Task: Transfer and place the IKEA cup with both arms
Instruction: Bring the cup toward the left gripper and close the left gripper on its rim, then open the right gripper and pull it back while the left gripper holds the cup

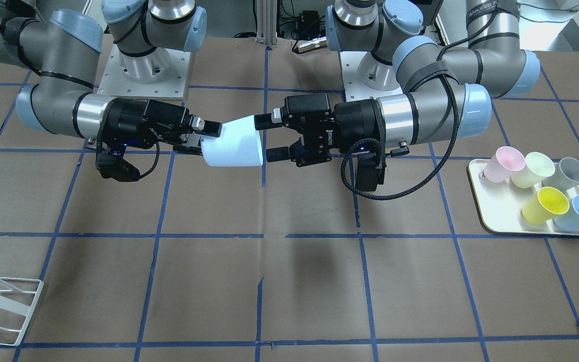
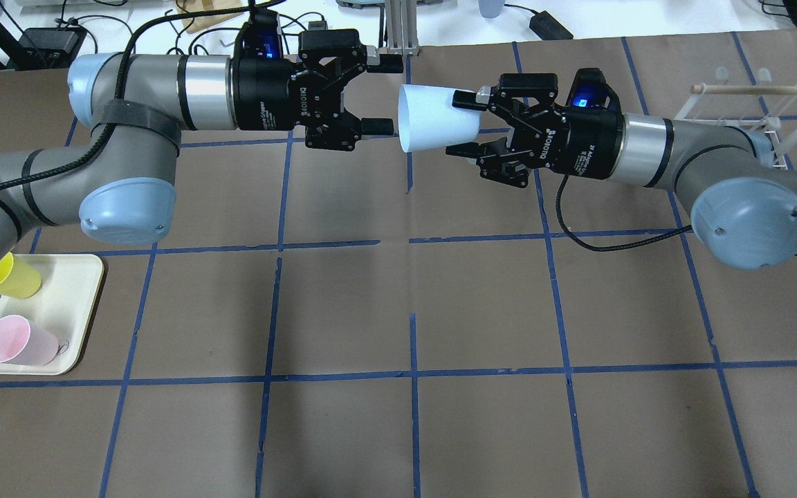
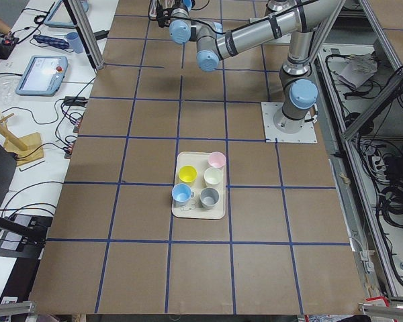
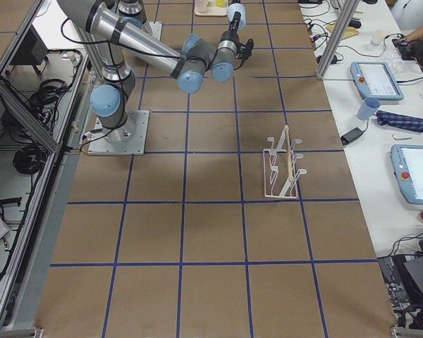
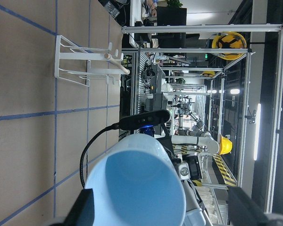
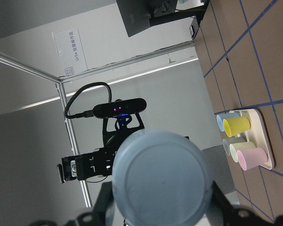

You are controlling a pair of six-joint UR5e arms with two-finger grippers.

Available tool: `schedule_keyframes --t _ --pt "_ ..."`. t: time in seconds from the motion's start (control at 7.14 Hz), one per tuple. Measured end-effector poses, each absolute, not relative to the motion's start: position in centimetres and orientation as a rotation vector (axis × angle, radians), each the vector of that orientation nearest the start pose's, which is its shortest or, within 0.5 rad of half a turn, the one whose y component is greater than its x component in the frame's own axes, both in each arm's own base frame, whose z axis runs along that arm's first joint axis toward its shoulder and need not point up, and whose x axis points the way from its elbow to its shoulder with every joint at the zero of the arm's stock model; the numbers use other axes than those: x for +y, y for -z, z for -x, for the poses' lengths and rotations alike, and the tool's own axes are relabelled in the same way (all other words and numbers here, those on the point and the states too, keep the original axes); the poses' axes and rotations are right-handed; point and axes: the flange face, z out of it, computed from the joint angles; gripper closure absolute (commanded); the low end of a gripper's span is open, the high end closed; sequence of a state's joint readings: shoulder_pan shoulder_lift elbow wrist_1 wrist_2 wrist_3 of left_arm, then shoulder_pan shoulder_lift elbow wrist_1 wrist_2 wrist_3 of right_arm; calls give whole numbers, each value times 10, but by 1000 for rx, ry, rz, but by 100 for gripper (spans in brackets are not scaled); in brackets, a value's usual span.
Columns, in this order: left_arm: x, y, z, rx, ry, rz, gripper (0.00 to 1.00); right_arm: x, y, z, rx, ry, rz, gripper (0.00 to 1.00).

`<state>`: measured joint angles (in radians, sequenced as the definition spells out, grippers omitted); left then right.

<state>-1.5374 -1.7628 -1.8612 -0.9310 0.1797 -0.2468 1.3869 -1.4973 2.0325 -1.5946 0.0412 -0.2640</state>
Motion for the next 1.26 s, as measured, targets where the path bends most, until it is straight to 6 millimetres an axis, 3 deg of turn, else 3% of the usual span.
schedule_keyframes --t 0.56,0.98,1.26 --pt "-520 -404 234 -1743 98 -169 0 -492 -342 -146 1496 -64 -366 96" --pt "-516 -405 240 -1748 113 -172 65 -491 -342 -154 1497 -85 -360 96" --pt "-517 -406 239 -1747 112 -172 81 -492 -344 -156 1491 -103 -373 96"
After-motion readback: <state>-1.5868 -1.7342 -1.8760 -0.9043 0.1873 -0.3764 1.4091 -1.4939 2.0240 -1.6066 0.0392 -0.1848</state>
